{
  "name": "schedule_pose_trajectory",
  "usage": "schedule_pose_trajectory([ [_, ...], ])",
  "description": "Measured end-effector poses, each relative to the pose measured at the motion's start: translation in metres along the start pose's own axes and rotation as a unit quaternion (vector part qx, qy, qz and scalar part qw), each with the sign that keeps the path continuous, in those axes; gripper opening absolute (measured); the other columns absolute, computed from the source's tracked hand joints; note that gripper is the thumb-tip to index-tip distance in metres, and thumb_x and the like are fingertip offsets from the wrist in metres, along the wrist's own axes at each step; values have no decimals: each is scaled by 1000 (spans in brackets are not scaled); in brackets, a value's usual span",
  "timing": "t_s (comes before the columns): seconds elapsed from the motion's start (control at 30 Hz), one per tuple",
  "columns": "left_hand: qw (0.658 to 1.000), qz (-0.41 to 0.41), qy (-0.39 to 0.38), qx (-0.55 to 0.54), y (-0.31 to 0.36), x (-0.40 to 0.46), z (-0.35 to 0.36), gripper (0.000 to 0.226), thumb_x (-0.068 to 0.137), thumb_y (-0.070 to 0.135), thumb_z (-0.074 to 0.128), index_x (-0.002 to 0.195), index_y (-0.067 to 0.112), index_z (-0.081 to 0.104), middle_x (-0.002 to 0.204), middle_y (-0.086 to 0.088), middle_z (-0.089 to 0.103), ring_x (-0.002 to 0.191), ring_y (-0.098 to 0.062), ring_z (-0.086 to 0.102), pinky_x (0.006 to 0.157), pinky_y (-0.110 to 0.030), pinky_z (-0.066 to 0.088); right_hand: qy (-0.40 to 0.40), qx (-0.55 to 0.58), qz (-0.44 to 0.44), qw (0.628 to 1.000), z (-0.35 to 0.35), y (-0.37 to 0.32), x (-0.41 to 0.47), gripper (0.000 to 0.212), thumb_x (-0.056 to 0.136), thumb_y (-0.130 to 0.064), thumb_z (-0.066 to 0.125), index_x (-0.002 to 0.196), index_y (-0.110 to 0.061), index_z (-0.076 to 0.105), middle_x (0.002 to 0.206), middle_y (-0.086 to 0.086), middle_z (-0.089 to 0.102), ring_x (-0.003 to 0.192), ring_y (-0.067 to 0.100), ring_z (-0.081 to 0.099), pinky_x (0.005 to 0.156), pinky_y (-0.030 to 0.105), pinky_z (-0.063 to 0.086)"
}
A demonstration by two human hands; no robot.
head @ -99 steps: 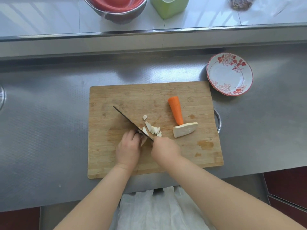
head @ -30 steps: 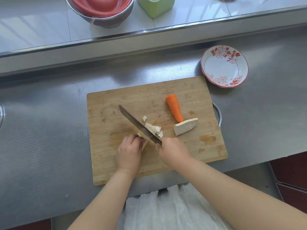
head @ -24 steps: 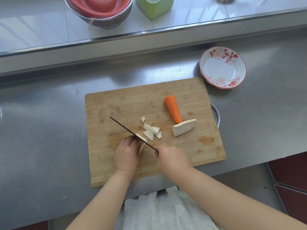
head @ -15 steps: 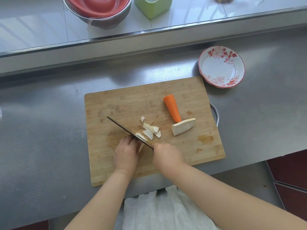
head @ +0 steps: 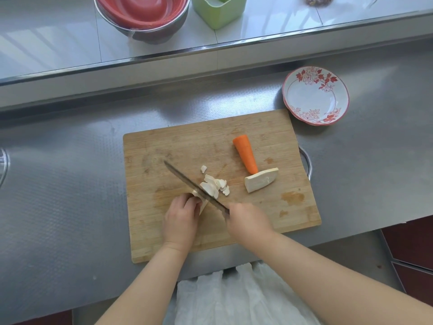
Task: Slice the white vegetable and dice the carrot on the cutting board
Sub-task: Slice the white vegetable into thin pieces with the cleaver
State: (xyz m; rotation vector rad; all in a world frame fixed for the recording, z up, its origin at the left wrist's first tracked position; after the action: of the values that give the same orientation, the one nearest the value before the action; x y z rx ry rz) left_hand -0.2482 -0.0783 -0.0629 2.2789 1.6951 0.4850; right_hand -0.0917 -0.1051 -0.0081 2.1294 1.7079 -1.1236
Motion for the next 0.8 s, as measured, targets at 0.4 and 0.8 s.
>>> schedule_pose_trajectory([
  [0.4, 1000, 3, -11, -6, 1, 3, -1, 32, 84, 26, 46, 78, 3, 67, 78, -11, 64, 67, -32, 61, 46, -32, 45, -10, -72, -5, 997, 5, -15, -10, 31, 90, -2, 39, 110, -18, 56, 99, 6, 66, 89, 28, 62, 58, 30, 35],
  [0.8, 999, 17, 31, -22, -2, -6, 3, 24, 87, 21, 50, 75, 9, 67, 82, -3, 62, 73, -20, 52, 51, -28, 42, -27, 123, 86, 988, 3, 3, 17, 27, 97, -33, 48, 107, -11, 61, 92, 7, 63, 85, 27, 60, 67, 30, 45],
])
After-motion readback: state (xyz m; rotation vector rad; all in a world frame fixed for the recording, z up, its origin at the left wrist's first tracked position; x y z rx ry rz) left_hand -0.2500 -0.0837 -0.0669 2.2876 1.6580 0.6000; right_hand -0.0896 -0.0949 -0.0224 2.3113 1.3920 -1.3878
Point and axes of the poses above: each hand's wrist, its own x-axis towards the middle knuckle, its own z-axis out of the palm, y = z × x, the point moved 3 cm from there along x, towards the middle knuckle
